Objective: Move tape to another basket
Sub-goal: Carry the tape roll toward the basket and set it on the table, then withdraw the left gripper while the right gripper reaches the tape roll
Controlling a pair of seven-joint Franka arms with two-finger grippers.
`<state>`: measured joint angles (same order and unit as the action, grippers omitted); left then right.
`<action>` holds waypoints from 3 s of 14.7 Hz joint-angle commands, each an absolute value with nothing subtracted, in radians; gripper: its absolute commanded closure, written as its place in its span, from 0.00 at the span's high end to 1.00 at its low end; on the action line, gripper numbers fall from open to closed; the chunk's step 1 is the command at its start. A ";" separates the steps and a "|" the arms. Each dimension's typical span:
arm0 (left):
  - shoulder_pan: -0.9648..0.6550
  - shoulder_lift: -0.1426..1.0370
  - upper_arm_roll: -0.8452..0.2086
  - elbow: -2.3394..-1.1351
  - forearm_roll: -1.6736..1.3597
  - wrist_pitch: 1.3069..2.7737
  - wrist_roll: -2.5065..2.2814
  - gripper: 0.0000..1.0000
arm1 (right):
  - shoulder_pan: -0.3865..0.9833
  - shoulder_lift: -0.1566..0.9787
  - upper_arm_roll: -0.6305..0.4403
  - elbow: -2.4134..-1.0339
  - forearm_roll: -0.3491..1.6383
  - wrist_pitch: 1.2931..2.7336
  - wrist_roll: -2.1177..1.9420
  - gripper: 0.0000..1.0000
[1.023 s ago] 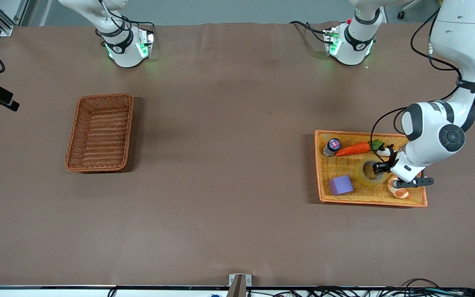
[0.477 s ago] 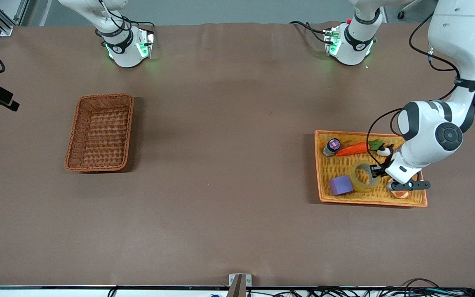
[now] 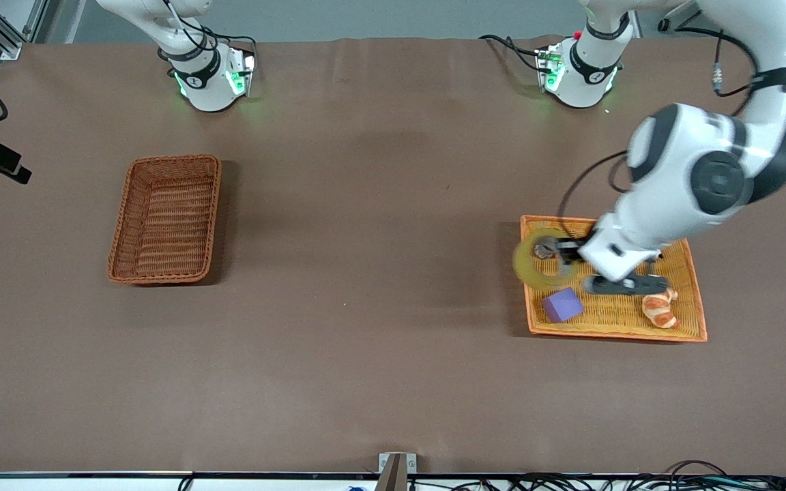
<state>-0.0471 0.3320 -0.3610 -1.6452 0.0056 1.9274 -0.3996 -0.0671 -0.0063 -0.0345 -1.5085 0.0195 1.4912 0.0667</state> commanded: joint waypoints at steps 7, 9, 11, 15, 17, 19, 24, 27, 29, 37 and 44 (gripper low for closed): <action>-0.543 0.747 -0.290 -1.367 0.043 2.174 -0.922 0.01 | -0.077 -0.017 -0.034 -1.513 0.043 1.493 0.055 1.00; -0.626 0.810 -0.247 -1.368 0.043 2.268 -0.952 0.01 | -0.077 -0.017 -0.034 -1.513 0.043 1.493 0.055 1.00; -0.685 0.839 -0.198 -1.367 0.043 2.278 -0.962 0.05 | -0.075 -0.017 -0.034 -1.513 0.043 1.493 0.055 1.00; -0.707 0.835 -0.164 -1.373 0.130 2.276 -0.927 0.98 | -0.075 -0.015 -0.034 -1.513 0.043 1.494 0.055 1.00; -0.690 0.792 -0.164 -1.371 0.161 2.260 -0.927 1.00 | -0.071 -0.015 -0.031 -1.513 0.044 1.496 0.057 1.00; -0.608 0.703 -0.164 -1.373 0.164 2.206 -0.919 1.00 | -0.057 -0.008 -0.025 -1.516 0.090 1.496 0.052 1.00; -0.346 0.448 -0.172 -1.381 0.167 1.906 -0.731 1.00 | 0.089 0.072 0.008 -1.531 0.112 1.555 0.069 1.00; -0.238 0.321 -0.172 -1.379 0.164 1.751 -0.579 1.00 | 0.207 0.162 0.008 -1.532 0.110 1.635 0.142 1.00; -0.168 0.252 -0.175 -1.378 0.152 1.671 -0.497 1.00 | 0.318 0.231 0.006 -1.534 0.098 1.705 0.298 1.00; -0.020 0.060 -0.120 -1.465 0.026 1.555 -0.154 1.00 | 0.590 0.471 0.006 -1.623 0.035 2.043 0.600 1.00; -0.015 0.005 -0.103 -1.509 0.014 1.532 -0.114 1.00 | 0.666 0.566 0.005 -1.752 0.026 2.287 0.618 1.00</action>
<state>-0.0172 0.0275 -0.1005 -1.4849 0.0325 1.5384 -0.1281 0.6354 0.5599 0.0141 -1.7315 0.0487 2.2613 0.5893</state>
